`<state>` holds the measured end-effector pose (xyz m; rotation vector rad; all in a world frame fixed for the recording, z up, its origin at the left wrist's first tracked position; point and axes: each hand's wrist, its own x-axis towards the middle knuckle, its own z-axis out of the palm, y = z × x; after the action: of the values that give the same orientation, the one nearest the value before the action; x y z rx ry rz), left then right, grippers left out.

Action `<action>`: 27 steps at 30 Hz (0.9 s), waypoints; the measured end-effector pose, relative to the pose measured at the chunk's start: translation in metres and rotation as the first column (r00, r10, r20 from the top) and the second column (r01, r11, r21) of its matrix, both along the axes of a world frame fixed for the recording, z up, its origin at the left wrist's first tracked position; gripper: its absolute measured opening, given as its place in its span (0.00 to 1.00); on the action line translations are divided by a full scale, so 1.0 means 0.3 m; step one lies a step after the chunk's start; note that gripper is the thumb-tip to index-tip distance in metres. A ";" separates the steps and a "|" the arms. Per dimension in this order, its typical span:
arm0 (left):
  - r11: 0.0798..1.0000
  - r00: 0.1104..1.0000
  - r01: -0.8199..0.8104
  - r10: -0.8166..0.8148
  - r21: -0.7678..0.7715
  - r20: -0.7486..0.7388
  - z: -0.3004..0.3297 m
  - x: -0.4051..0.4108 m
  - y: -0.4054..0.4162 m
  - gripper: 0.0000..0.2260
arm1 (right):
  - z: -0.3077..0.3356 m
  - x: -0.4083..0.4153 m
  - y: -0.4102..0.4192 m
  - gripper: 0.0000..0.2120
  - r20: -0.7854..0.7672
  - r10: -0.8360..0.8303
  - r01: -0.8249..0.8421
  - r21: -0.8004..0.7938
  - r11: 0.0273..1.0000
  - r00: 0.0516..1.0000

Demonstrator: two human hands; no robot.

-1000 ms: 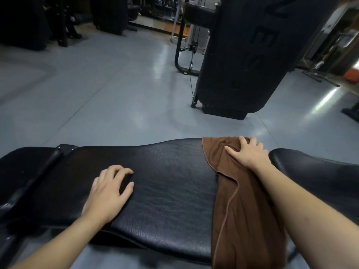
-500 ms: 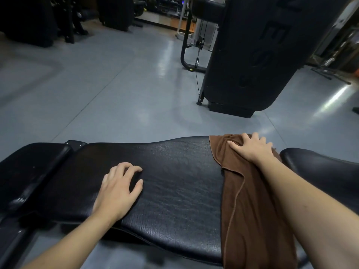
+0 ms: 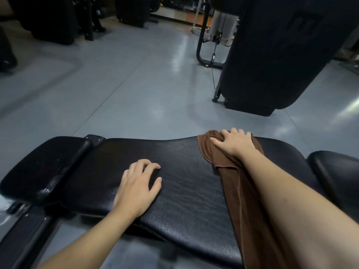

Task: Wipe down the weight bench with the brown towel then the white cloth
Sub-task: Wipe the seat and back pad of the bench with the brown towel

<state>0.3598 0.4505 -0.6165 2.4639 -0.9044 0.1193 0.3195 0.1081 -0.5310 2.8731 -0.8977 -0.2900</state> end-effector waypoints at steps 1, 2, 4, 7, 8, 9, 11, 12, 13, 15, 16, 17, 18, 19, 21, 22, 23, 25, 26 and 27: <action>1.000 1.000 0.003 -0.003 -0.004 -0.002 0.000 0.000 -0.001 0.17 | -0.008 0.023 0.023 0.35 -0.003 0.018 -0.018 0.006 1.000 1.000; 1.000 1.000 0.006 -0.006 -0.005 -0.004 0.000 -0.001 0.000 0.17 | -0.016 0.047 0.051 0.35 -0.005 0.036 -0.036 0.012 0.999 0.999; 1.000 1.000 0.012 -0.013 -0.007 -0.006 0.001 -0.001 0.000 0.17 | -0.031 0.095 0.114 0.34 -0.006 0.077 -0.077 0.021 0.997 0.997; 1.000 1.000 0.014 -0.014 -0.019 0.000 0.001 -0.001 0.001 0.17 | -0.060 0.187 0.252 0.34 -0.020 0.180 -0.180 0.039 0.983 0.983; 1.000 1.000 0.012 -0.012 -0.021 0.003 0.001 -0.001 0.001 0.17 | -0.077 0.223 0.312 0.34 -0.028 0.225 -0.223 0.053 0.973 0.974; 1.000 1.000 0.009 -0.009 -0.022 0.008 -0.001 -0.001 0.001 0.17 | -0.097 0.258 0.372 0.34 -0.034 0.267 -0.265 0.067 0.962 0.963; 1.000 1.000 -0.002 0.002 -0.021 0.024 -0.005 0.000 -0.001 0.18 | -0.134 0.319 0.477 0.35 -0.026 0.324 -0.320 0.095 0.943 0.946; 1.000 0.999 -0.007 0.008 -0.020 0.032 -0.006 0.000 -0.002 0.18 | -0.146 0.341 0.512 0.36 -0.014 0.333 -0.329 0.107 0.938 0.943; 1.000 0.999 -0.011 0.012 -0.018 0.037 -0.007 0.001 -0.002 0.19 | -0.153 0.356 0.533 0.36 -0.005 0.334 -0.331 0.116 0.937 0.943; 1.000 0.999 -0.012 0.013 -0.016 0.042 -0.008 0.004 0.001 0.19 | -0.157 0.368 0.544 0.36 0.003 0.332 -0.329 0.126 0.936 0.943; 1.000 0.999 -0.009 0.009 -0.016 0.041 -0.009 0.005 0.005 0.19 | -0.156 0.366 0.539 0.35 0.005 0.334 -0.332 0.126 0.935 0.942; 1.000 0.999 -0.003 0.004 -0.016 0.039 -0.010 0.005 0.007 0.19 | -0.155 0.361 0.531 0.35 0.008 0.339 -0.337 0.126 0.933 0.941; 1.000 0.999 0.002 -0.002 -0.016 0.037 -0.011 0.006 0.009 0.20 | -0.153 0.356 0.522 0.35 0.013 0.346 -0.344 0.128 0.930 0.938; 1.000 0.999 0.006 -0.006 -0.017 0.035 -0.012 0.006 0.011 0.20 | -0.151 0.351 0.512 0.34 0.018 0.353 -0.352 0.134 0.926 0.935; 1.000 0.999 0.009 -0.008 -0.021 0.034 -0.012 0.007 0.012 0.20 | -0.143 0.342 0.495 0.33 0.023 0.364 -0.364 0.142 0.921 0.931; 1.000 0.999 0.009 -0.009 -0.022 0.033 -0.012 0.008 0.012 0.20 | -0.138 0.336 0.485 0.33 0.022 0.364 -0.363 0.142 0.921 0.931; 1.000 0.999 0.010 -0.009 -0.021 0.032 -0.012 0.007 0.012 0.20 | -0.133 0.327 0.471 0.33 0.021 0.359 -0.359 0.140 0.923 0.933; 1.000 1.000 0.009 -0.008 -0.017 0.028 -0.012 0.005 0.013 0.20 | -0.125 0.306 0.435 0.34 0.022 0.350 -0.350 0.122 0.929 0.936; 1.000 1.000 0.008 -0.007 -0.018 0.025 -0.011 0.004 0.014 0.20 | -0.120 0.294 0.411 0.34 0.022 0.347 -0.347 0.112 0.931 0.938; 1.000 1.000 0.007 -0.007 -0.021 0.022 -0.011 0.004 0.015 0.19 | -0.114 0.280 0.386 0.34 0.023 0.343 -0.343 0.103 0.934 0.939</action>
<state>0.3610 0.4549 -0.6198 2.4438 -0.9162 0.1529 0.4035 0.2241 -0.5652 3.0563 -0.3746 -0.3017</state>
